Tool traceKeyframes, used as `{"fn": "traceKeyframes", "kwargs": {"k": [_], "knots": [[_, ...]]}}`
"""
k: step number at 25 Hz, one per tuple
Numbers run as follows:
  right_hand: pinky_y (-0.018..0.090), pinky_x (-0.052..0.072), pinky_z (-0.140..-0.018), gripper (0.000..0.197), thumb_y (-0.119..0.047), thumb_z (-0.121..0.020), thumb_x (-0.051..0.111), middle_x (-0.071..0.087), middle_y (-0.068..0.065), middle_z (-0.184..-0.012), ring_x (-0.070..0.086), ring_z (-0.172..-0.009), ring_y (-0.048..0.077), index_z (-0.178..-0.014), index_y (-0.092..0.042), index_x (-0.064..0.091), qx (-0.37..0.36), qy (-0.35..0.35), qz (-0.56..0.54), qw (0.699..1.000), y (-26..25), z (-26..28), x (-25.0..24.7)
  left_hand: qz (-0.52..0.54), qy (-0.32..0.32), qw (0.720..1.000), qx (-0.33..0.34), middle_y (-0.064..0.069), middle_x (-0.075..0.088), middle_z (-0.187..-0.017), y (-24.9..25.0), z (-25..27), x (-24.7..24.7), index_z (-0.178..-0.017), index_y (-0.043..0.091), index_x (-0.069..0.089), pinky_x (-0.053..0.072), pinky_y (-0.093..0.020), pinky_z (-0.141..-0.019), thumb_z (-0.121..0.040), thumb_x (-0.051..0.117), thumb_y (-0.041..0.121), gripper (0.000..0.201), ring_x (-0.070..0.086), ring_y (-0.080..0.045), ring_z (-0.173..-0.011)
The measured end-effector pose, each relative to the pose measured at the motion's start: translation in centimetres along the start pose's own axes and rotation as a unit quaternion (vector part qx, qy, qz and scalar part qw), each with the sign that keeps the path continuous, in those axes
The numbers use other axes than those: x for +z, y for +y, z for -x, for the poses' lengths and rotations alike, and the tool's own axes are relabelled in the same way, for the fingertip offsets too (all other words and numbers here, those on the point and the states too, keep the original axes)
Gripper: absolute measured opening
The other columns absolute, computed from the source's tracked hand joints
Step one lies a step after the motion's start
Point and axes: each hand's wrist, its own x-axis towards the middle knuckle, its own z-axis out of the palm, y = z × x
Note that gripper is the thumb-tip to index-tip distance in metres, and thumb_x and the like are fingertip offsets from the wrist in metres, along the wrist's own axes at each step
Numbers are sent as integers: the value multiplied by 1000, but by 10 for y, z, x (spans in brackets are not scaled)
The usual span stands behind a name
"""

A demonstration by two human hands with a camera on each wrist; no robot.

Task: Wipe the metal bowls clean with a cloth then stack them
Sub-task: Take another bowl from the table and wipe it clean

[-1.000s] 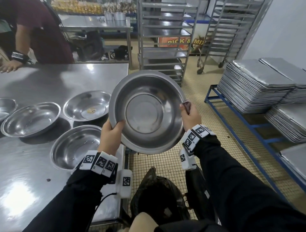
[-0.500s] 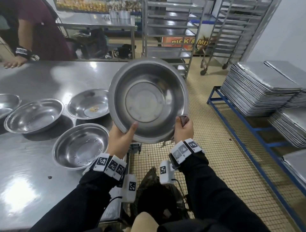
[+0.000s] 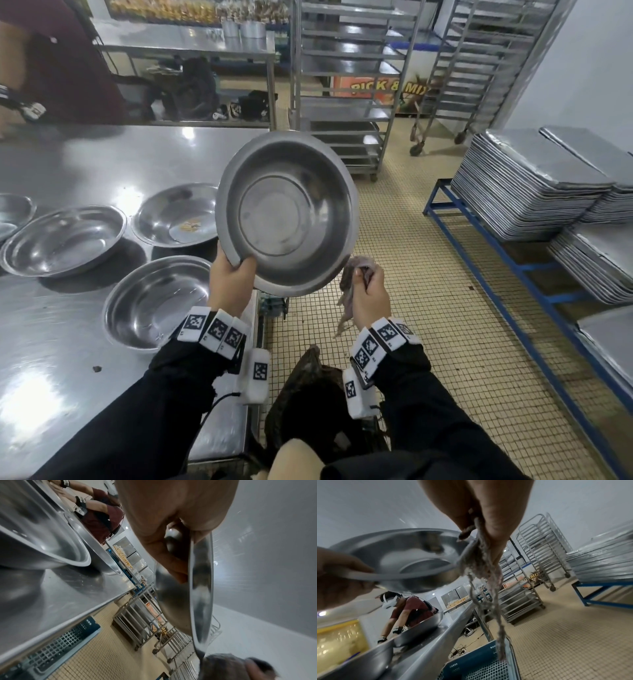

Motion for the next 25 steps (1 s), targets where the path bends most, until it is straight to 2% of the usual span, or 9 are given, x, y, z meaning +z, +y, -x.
{"fn": "traceKeyframes", "kwargs": {"k": [3, 6, 9, 11, 14, 18, 20, 23, 25], "knots": [[26, 49, -62, 34, -34, -98, 40, 60, -5, -86, 57, -68, 8, -129, -20, 41, -107, 11, 38, 993, -1, 2, -2, -63, 9, 998, 22, 7, 53, -72, 0, -6, -4, -119, 3, 53, 39, -20, -59, -89, 49, 4, 30, 47, -5, -63], [32, 51, -89, 36, -34, -98, 41, 59, -3, -109, 59, -96, 10, -130, -20, 43, -227, -104, 144, 957, -11, -4, 13, -82, -2, 995, 50, 8, 58, -76, 4, -3, -3, -110, 10, 58, 40, -9, -58, -93, 51, 8, 18, 55, 4, -64], [44, 29, -112, 43, -40, -99, 30, 43, 5, -140, 37, -131, 23, -137, -24, 40, -284, -240, 302, 878, -7, 2, 38, -58, -13, 997, 55, 7, 63, -82, 6, 2, 0, -105, 18, 58, 44, -14, -68, -94, 53, 12, 13, 57, 6, -71], [41, 8, -119, 48, -43, -101, 20, 29, -1, -153, 17, -143, 20, -146, -27, 30, -294, -291, 339, 845, -5, 8, 45, -51, -24, 997, 55, 5, 63, -82, 6, 4, 2, -99, 20, 59, 46, -22, -73, -94, 54, 12, 11, 57, 1, -73], [30, -9, -114, 50, -44, -101, 13, 17, -4, -157, 5, -146, 18, -148, -29, 23, -313, -253, 399, 824, -8, -6, 37, -42, -27, 998, 46, 2, 61, -77, 8, 4, 2, -89, 21, 59, 47, -27, -70, -92, 54, 9, 13, 55, -4, -68], [36, -9, -117, 71, -53, -89, -11, 4, 0, -159, -4, -146, 20, -150, -27, 14, -290, -145, 556, 765, -5, -44, 20, -58, -29, 997, 49, -4, 50, -67, 15, -2, 1, -75, 21, 53, 40, -29, -60, -92, 53, 9, 21, 42, -11, -59], [37, -7, -118, 70, -55, -92, -8, 8, 0, -158, -2, -146, 19, -149, -25, 18, -285, -147, 551, 771, -5, -42, 18, -62, -20, 996, 53, -4, 48, -65, 18, -1, 4, -74, 21, 52, 38, -26, -57, -91, 52, 7, 23, 40, -8, -56], [38, 2, -119, 75, -57, -91, -6, 32, -2, -152, 15, -145, 17, -144, -24, 36, -338, -181, 410, 828, -3, -11, 27, -56, 13, 997, 58, 2, 48, -63, 21, 2, 8, -82, 26, 53, 36, -14, -48, -89, 49, 2, 25, 39, 1, -47], [37, 6, -119, 64, -53, -96, 5, 36, -8, -149, 16, -144, 12, -142, -26, 40, -346, -154, 330, 865, 4, 9, 31, -42, 29, 997, 53, 4, 50, -65, 22, 2, 8, -90, 22, 54, 36, -12, -48, -88, 48, 1, 22, 40, 2, -47]]}}
